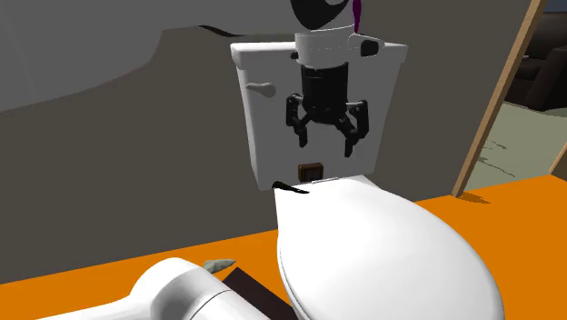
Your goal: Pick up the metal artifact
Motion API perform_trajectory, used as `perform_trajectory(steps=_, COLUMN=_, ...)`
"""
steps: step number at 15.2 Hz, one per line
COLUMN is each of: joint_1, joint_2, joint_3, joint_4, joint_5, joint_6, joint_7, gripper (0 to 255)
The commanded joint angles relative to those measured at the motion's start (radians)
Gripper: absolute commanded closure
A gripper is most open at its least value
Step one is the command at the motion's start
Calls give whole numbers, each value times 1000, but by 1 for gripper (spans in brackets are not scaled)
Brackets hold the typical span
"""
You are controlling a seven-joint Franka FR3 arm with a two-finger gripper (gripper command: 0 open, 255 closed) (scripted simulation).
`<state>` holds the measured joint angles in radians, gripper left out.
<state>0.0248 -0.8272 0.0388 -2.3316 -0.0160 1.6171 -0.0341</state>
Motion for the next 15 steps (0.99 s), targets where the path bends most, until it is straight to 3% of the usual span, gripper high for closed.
perform_trajectory(steps=1, joint_1=0, joint_2=0, joint_3=0, joint_4=0, joint_5=0, joint_6=0, joint_7=0, gripper=0)
perform_trajectory(steps=8, joint_1=-75, joint_2=85, joint_3=210, joint_4=-69, joint_5=121, joint_6=101, joint_7=448, gripper=0)
perform_trajectory(steps=15, joint_1=-169, joint_2=284, joint_3=413, joint_4=-37, joint_5=204, joint_6=227, joint_7=890, gripper=0)
